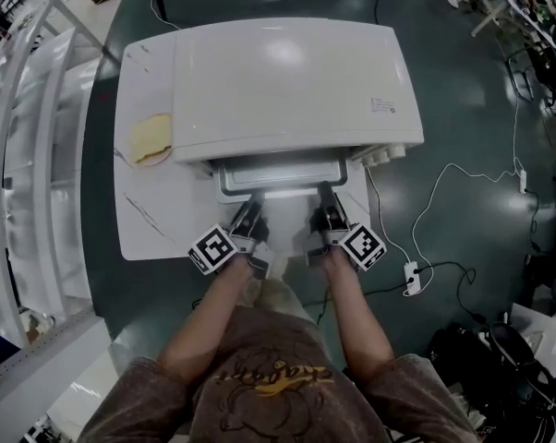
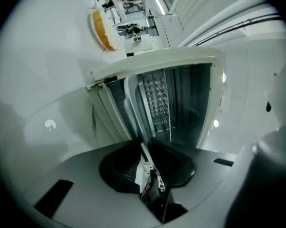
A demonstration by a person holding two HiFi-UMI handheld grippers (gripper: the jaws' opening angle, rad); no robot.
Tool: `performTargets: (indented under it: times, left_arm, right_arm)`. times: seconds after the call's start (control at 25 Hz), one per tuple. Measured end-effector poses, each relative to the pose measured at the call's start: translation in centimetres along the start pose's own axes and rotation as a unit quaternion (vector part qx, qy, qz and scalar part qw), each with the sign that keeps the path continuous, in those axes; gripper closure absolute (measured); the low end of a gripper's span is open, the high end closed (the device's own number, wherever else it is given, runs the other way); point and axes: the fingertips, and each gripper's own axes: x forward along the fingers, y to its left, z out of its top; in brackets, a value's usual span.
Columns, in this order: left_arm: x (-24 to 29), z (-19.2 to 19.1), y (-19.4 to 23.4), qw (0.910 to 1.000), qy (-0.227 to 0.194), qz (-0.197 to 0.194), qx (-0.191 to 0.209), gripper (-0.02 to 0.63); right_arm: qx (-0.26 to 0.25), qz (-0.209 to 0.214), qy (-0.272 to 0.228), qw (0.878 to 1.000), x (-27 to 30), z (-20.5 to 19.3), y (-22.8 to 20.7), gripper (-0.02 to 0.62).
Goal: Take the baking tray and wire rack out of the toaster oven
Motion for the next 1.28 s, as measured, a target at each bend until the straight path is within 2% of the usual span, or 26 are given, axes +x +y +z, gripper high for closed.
performTargets:
  times: [0.08, 0.32, 0.44, 0.6, 0.72, 0.96, 1.08, 1.28]
  left_arm:
    - [-0.8, -0.8, -0.2, 0.9998, -0.003, -0.009, -0.017, 0.54]
    - [-3.5, -2.7, 0.1, 0.9999, 0.004, -0.006, -0.014, 0.548]
    - [-4.9, -4.0, -0.3, 0.999, 0.009, -0.019, -0.04, 0.549]
    - [-6.8, -5.1, -0.3, 0.9992, 0.028, -0.019, -0.022, 0.554]
    - [-8.1, -6.2, -0.6, 0.9981, 0.034, -0.024, -0.045, 0.555]
    - [-10.2, -7.7, -1.8, 0.9968, 0.044, -0.037, -0.056, 0.558]
    - [-11.1, -8.3, -2.3, 0.9969, 0.047, -0.039, -0.049, 0.558]
    - [-13.2, -9.1, -2.7, 0.996, 0.056, -0.034, -0.061, 0.558]
  right_arm:
    - [-0.002, 0.0, 0.001, 1.0, -1.1, -0.4, -0.1, 0.497]
    - [0.005, 0.008, -0.006, 1.0, -4.2, -1.4, -0.1, 0.5]
    - [0.01, 0.004, -0.004, 1.0, -6.1, -2.1, -0.4, 0.501]
    - [0.005, 0.013, -0.004, 1.0, -8.1, -2.8, -0.2, 0.501]
    - [-0.003, 0.022, -0.01, 1.0, -9.7, -3.2, 0.2, 0.502]
    - [-0.007, 0.028, -0.012, 1.0, -12.6, -3.8, 0.8, 0.502]
    - [-0.011, 0.032, -0.012, 0.999, -13.9, -3.9, 1.0, 0.502]
    - [0.005, 0.026, -0.006, 1.0, -15.9, -5.2, 1.8, 0.502]
